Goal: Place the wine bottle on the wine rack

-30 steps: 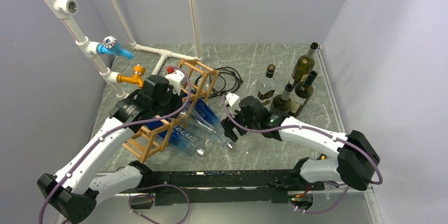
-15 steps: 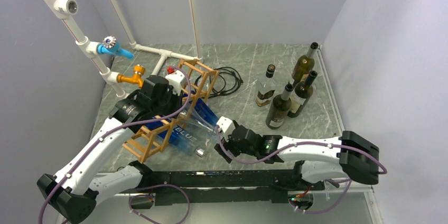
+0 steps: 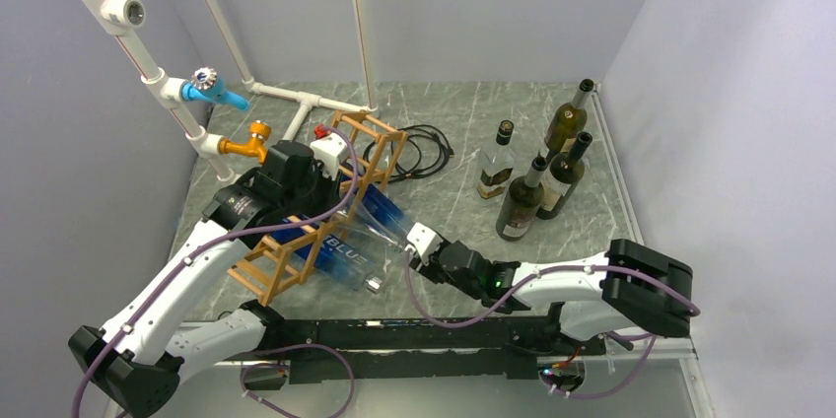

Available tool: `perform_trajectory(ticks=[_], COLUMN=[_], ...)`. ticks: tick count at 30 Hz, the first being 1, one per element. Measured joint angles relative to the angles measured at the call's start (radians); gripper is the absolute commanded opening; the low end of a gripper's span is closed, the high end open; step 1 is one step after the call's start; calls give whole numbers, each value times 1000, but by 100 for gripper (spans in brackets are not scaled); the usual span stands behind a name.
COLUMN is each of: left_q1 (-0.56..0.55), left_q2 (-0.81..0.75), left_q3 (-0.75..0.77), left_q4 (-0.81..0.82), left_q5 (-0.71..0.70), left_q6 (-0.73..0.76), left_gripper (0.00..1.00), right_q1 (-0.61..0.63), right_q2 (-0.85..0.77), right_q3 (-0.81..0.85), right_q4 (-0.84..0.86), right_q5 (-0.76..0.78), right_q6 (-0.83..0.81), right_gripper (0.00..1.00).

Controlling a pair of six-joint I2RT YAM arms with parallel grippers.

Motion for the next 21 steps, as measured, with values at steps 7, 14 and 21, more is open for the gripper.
perform_trajectory(ticks=[7,14,21], left_q1=[4,5,7], left_q2=[0,-2,-23], left_q3=[0,-2,-18], left_q4=[0,1,6], left_q5=[18,25,47], left_q6=[26,25,25], left_gripper=[0,0,0], right_q1=[-159,-191,-196], right_q2=[-26,12,109], right_q3=[-15,56,161], right_q4=[37,54,134], right_q5=[-154,-259,-280], right_q6=[-69,-71,19], right_gripper=[38,36,37])
